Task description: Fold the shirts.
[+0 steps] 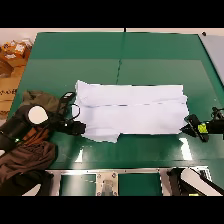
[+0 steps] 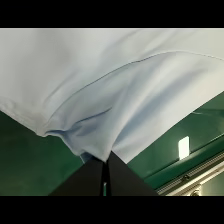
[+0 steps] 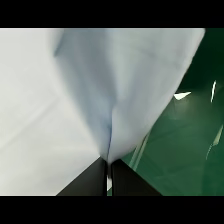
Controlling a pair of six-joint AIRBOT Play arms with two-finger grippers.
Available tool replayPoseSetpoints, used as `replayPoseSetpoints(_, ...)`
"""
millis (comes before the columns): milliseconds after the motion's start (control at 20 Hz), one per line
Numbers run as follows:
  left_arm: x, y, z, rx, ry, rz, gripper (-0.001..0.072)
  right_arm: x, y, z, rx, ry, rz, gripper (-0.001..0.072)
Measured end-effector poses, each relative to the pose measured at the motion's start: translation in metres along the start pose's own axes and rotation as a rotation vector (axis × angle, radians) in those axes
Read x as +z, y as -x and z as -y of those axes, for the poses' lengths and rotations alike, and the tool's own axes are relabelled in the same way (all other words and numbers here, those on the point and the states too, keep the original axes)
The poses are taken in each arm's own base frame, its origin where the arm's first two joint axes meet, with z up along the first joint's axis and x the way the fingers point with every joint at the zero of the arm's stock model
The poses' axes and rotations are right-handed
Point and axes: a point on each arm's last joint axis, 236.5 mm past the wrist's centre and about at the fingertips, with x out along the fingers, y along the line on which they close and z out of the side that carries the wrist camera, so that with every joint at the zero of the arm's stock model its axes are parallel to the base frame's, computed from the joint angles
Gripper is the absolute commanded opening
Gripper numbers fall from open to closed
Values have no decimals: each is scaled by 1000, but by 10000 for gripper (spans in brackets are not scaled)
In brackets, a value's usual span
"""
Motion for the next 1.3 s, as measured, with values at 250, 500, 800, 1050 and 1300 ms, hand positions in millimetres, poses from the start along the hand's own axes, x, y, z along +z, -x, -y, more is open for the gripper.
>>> replayPoseSetpoints(250,25,16,10,2,-56,63,18,10,15,-21,58,18,45,12)
replayPoseSetpoints(500,87,28,7,33,-84,148,18,48,45,-78,183,99,168,12)
replayPoseSetpoints(800,173,24,-19,70,-97,210,19,101,39,-137,236,177,218,13)
replayPoseSetpoints(1050,220,-27,-45,76,-84,201,26,148,-8,-166,238,183,208,73)
replayPoseSetpoints(1300,260,-46,-57,64,-52,298,669,200,-3,-189,263,251,281,375)
